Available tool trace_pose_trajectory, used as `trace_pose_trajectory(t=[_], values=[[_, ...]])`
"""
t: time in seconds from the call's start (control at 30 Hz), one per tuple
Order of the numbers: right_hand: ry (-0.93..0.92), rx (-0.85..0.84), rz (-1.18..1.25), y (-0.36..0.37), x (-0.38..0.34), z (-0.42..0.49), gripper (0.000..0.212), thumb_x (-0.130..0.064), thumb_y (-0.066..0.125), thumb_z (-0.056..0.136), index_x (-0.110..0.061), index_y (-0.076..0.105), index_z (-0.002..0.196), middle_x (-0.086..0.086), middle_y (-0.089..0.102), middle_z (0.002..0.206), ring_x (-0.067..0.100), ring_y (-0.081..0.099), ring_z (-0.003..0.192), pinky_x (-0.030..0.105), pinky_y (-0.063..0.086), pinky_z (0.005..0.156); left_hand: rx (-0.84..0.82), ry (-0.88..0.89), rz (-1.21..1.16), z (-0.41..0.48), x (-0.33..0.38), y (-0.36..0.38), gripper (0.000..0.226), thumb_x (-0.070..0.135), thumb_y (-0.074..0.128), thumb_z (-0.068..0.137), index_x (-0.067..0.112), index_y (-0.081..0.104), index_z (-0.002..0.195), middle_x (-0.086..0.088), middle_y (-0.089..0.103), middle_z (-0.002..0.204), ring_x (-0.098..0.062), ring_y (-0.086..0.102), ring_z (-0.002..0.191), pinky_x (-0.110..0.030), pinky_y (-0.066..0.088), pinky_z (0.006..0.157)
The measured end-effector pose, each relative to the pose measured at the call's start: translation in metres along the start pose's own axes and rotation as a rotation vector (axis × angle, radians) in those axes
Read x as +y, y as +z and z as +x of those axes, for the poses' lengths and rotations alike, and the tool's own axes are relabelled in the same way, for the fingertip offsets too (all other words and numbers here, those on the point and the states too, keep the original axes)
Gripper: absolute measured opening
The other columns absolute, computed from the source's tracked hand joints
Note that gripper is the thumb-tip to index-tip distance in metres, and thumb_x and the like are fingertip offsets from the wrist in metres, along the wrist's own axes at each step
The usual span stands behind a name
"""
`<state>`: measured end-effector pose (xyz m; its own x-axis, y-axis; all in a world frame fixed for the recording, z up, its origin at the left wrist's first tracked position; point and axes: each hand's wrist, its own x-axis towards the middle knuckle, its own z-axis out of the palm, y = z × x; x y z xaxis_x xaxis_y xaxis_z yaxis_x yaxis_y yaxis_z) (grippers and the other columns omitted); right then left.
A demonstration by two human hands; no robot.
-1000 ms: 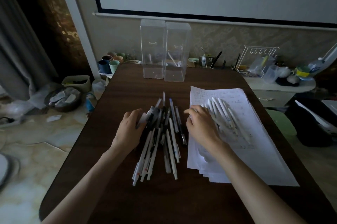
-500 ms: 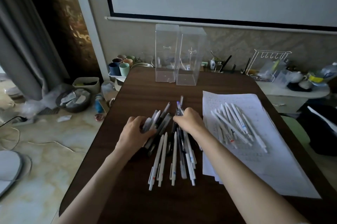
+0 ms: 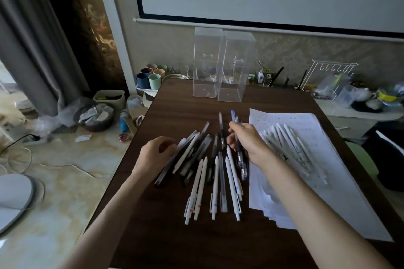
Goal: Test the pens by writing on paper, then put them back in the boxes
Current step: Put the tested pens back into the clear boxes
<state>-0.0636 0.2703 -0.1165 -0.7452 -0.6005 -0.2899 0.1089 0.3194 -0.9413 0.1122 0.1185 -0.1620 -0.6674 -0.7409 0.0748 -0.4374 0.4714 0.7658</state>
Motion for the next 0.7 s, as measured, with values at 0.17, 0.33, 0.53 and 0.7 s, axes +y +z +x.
trace_pose_trajectory(t=[0.17, 0.33, 0.53, 0.7], values=[[0.011, -0.079, 0.042, 0.051, -0.011, -0.010, 0.011, -0.022, 0.049, 0.096, -0.015, 0.051, 0.088, 0.003, 0.059, 0.062, 0.013, 0.054, 0.055, 0.025, 0.041, 0.054, 0.059, -0.010, -0.026, 0.000, -0.013, -0.011, 0.021, 0.022, 0.050, 0.096, 0.019, 0.065, 0.110, 0.006, 0.064, 0.103, -0.010, 0.057, 0.095, -0.024, 0.041, 0.076], [0.113, -0.086, 0.040, 0.092, -0.008, -0.008, 0.016, -0.026, 0.046, 0.098, -0.011, 0.050, 0.101, 0.011, 0.062, 0.084, 0.017, 0.054, 0.060, 0.030, 0.046, 0.052, -0.003, 0.053, -0.067, -0.007, -0.013, -0.012, 0.026, 0.024, 0.051, 0.096, 0.017, 0.062, 0.118, 0.005, 0.060, 0.109, -0.008, 0.055, 0.103, -0.019, 0.038, 0.085], [0.024, -0.020, -0.138, 0.085, -0.008, -0.018, 0.033, -0.022, 0.048, 0.095, 0.008, 0.057, 0.107, 0.026, 0.060, 0.107, 0.035, 0.059, 0.099, 0.043, 0.045, 0.089, -0.047, 0.022, -0.193, -0.008, -0.003, -0.005, 0.031, 0.029, 0.047, 0.097, 0.015, 0.059, 0.122, 0.002, 0.057, 0.116, -0.009, 0.052, 0.110, -0.018, 0.035, 0.089], [-0.141, 0.040, -0.355, 0.054, -0.005, -0.021, 0.036, -0.009, 0.042, 0.095, -0.008, 0.053, 0.128, 0.012, 0.057, 0.126, 0.021, 0.055, 0.111, 0.028, 0.045, 0.087, -0.117, 0.067, -0.117, -0.006, 0.002, 0.004, 0.044, 0.036, 0.060, 0.089, 0.016, 0.054, 0.127, -0.001, 0.053, 0.119, -0.012, 0.054, 0.109, -0.026, 0.044, 0.093]])
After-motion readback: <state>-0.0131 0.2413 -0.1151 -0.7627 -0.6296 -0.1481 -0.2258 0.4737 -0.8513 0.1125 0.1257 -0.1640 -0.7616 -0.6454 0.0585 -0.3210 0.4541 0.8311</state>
